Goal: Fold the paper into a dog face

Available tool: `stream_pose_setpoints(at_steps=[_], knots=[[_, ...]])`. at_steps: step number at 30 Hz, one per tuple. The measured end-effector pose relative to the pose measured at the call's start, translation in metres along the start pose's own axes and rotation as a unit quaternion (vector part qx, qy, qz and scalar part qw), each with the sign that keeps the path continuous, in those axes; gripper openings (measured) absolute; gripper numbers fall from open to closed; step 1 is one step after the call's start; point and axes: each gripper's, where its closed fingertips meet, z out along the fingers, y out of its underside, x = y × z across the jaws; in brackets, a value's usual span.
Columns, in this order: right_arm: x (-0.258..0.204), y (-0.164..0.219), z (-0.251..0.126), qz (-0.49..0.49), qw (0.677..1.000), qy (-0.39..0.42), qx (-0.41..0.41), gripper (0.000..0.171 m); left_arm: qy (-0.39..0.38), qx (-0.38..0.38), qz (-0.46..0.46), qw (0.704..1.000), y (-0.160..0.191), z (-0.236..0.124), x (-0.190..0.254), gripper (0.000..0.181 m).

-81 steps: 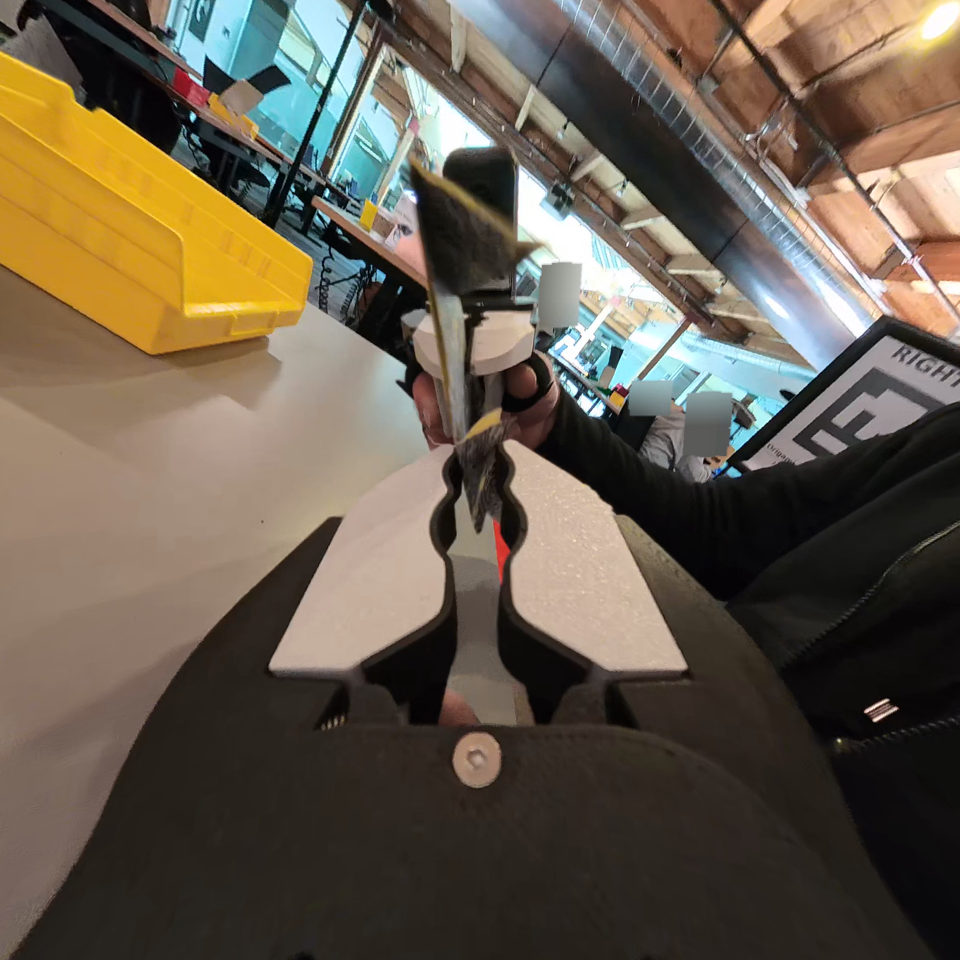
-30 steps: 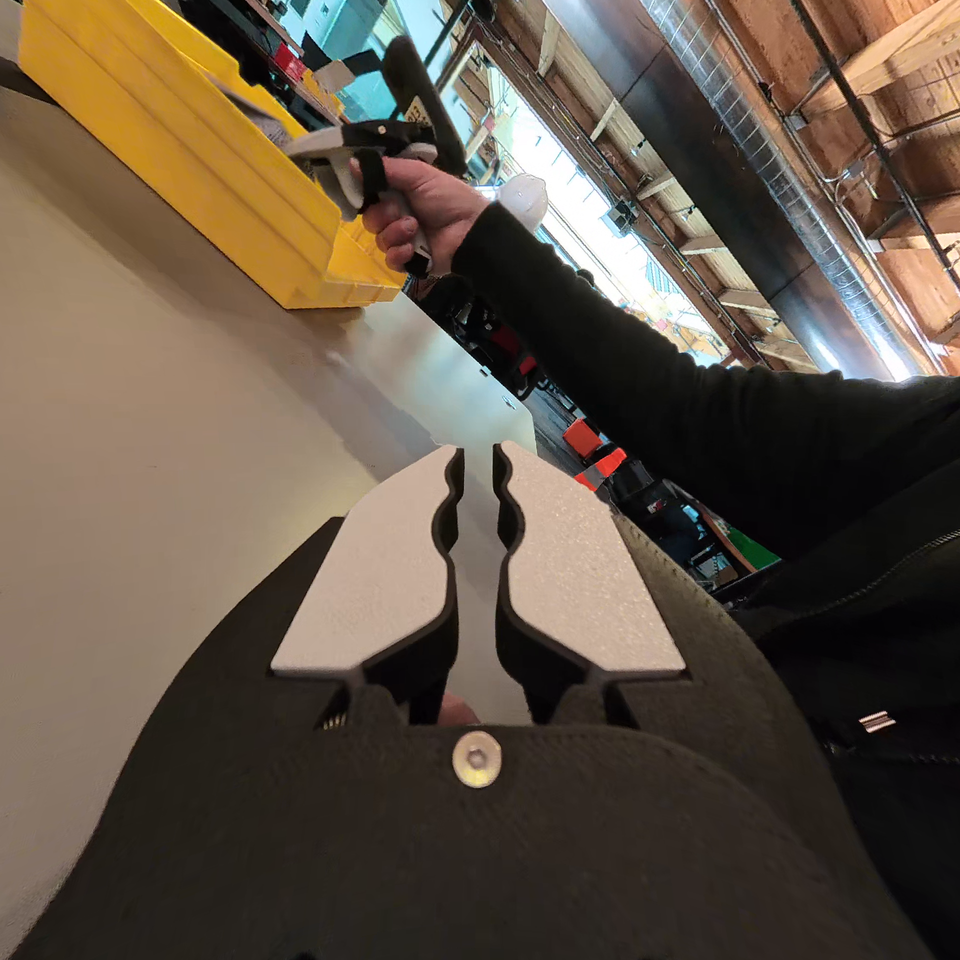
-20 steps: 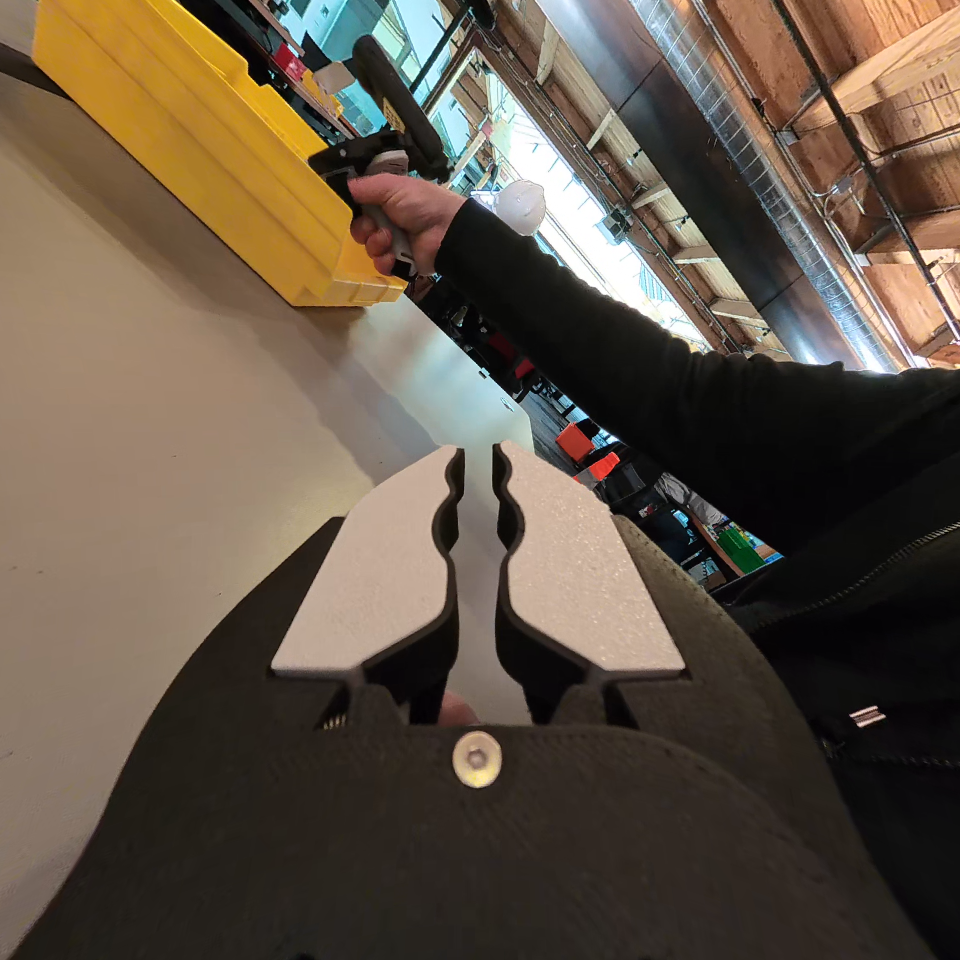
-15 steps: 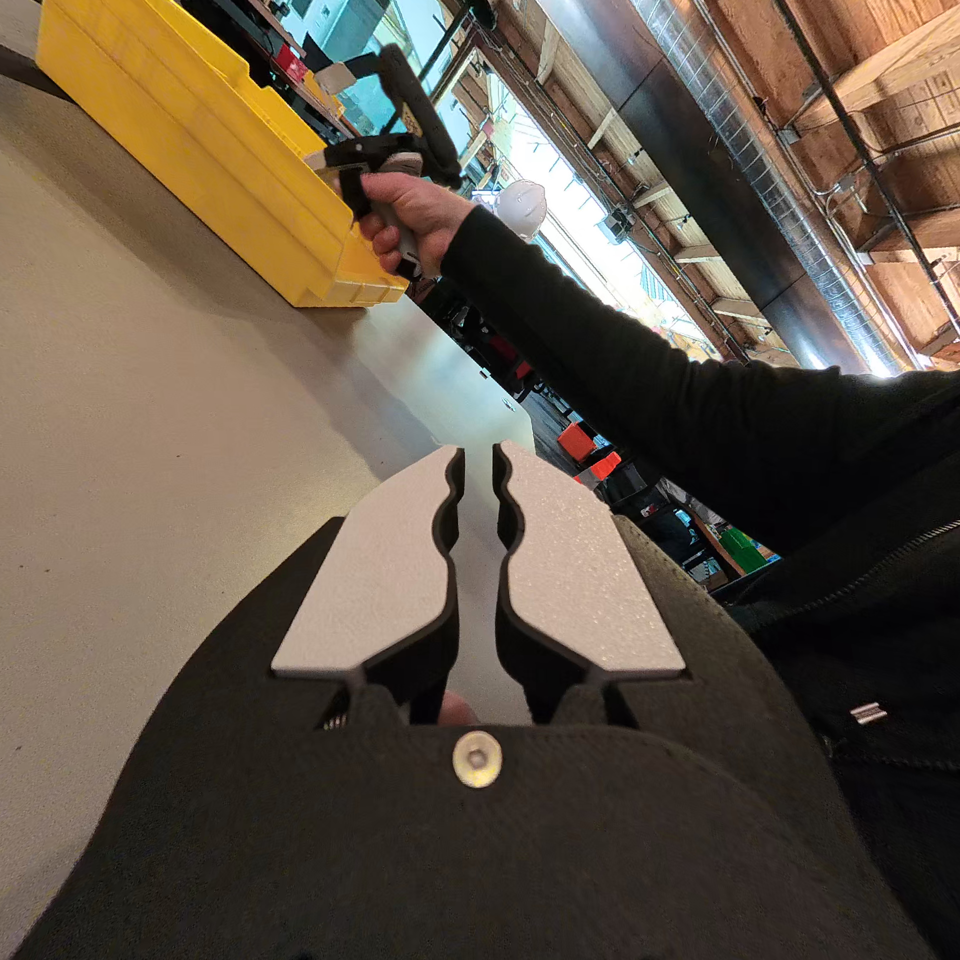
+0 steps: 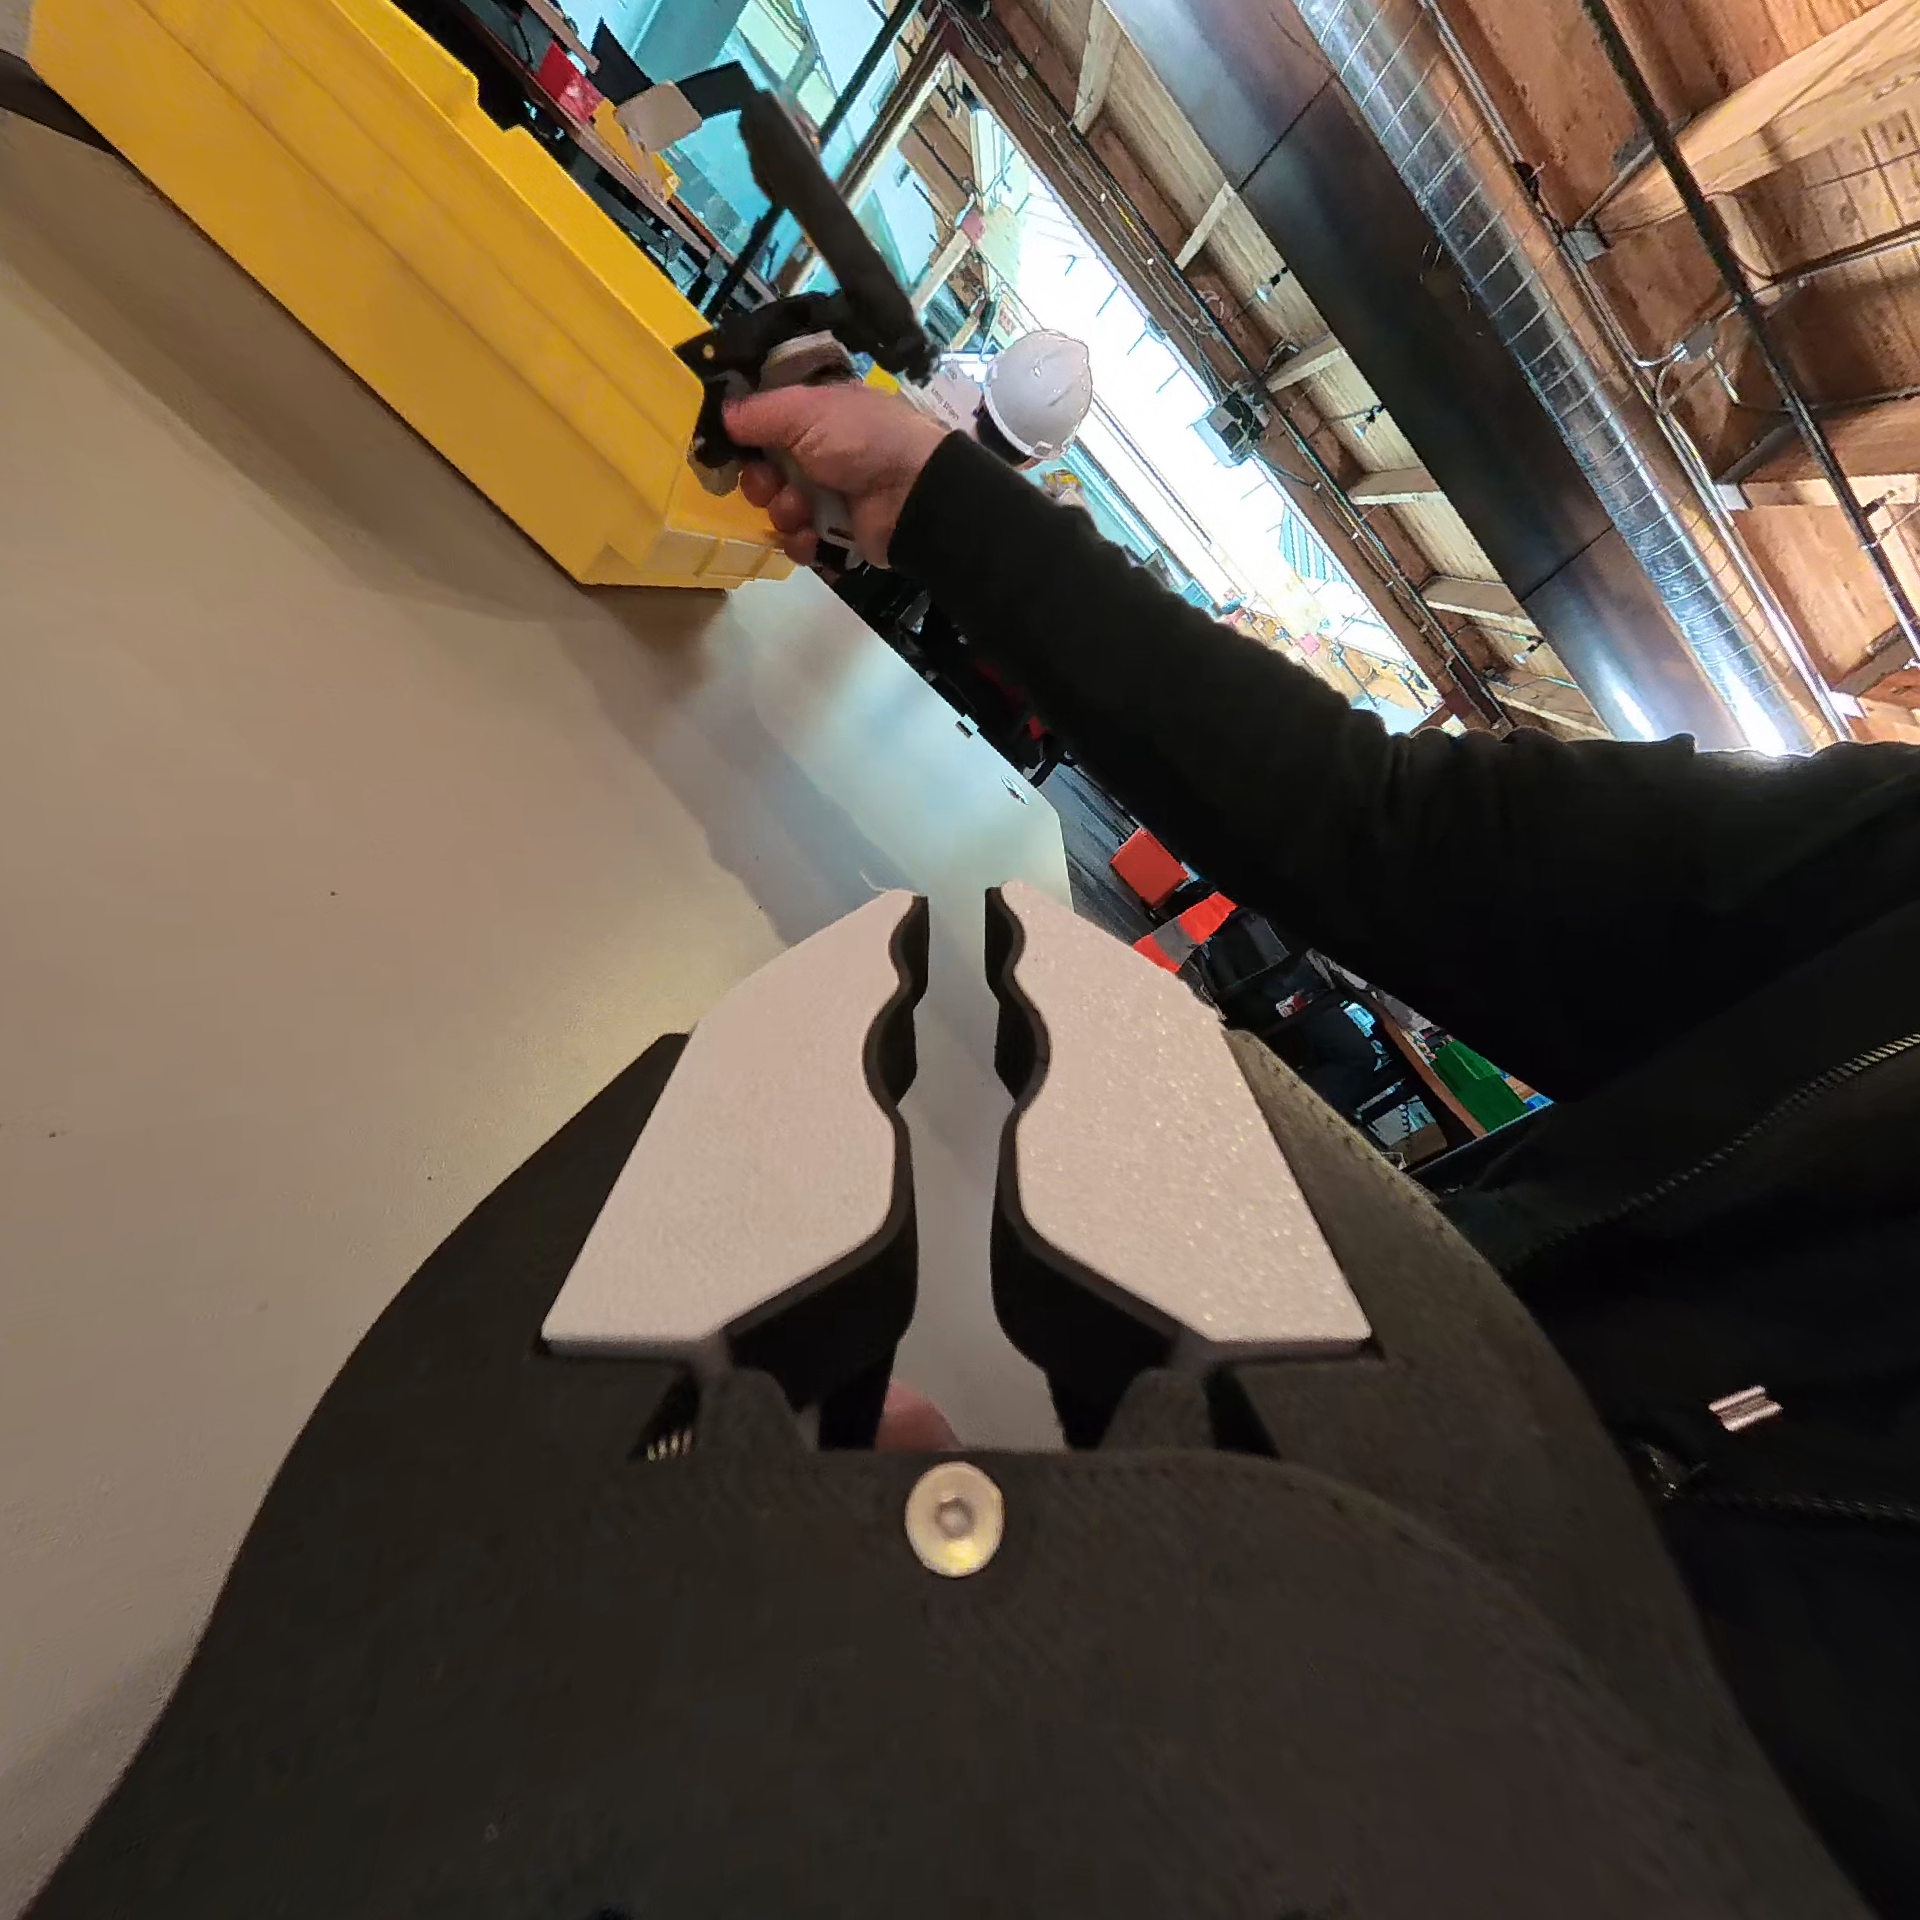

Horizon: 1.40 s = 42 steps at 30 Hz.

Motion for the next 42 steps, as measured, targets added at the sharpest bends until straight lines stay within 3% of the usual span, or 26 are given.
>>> stream_pose_setpoints(at_steps=[5, 10, 17, 21, 26, 32, 36, 39, 42], knots=[[-0.001, -0.004, -0.006, -0.079, 0.995, 0.060, -0.005, 0.016, -0.002, 0.002, 0.001, 1.000, -0.003, -0.003, -0.002, 0.010], [-0.011, -0.018, -0.037, -0.095, 0.994, 0.040, 0.037, 0.016, -0.006, 0.000, 0.003, 1.000, -0.002, -0.005, -0.004, 0.010], [-0.072, -0.019, -0.132, -0.150, 0.970, -0.052, 0.183, 0.022, -0.059, -0.020, 0.045, 0.997, -0.006, -0.011, -0.015, 0.020], [-0.124, 0.017, -0.170, -0.215, 0.943, -0.099, 0.234, 0.022, -0.138, -0.035, 0.110, 0.984, -0.017, -0.027, -0.027, 0.019], [-0.191, 0.080, -0.163, -0.266, 0.915, -0.174, 0.249, 0.021, -0.303, -0.074, 0.249, 0.917, -0.046, -0.078, -0.051, 0.019], [-0.239, 0.132, -0.116, -0.288, 0.900, -0.202, 0.256, 0.019, -0.521, -0.076, 0.333, 0.782, -0.128, -0.200, -0.083, 0.024], [-0.257, 0.144, -0.098, -0.347, 0.883, -0.183, 0.258, 0.018, -0.602, -0.162, 0.357, 0.696, -0.171, -0.268, -0.131, 0.026], [-0.267, 0.149, -0.095, -0.364, 0.877, -0.204, 0.239, 0.018, -0.606, -0.256, 0.323, 0.681, -0.181, -0.297, -0.181, 0.043], [-0.267, 0.148, -0.095, -0.360, 0.877, -0.211, 0.240, 0.017, -0.568, -0.326, 0.274, 0.704, -0.180, -0.302, -0.223, 0.050]])
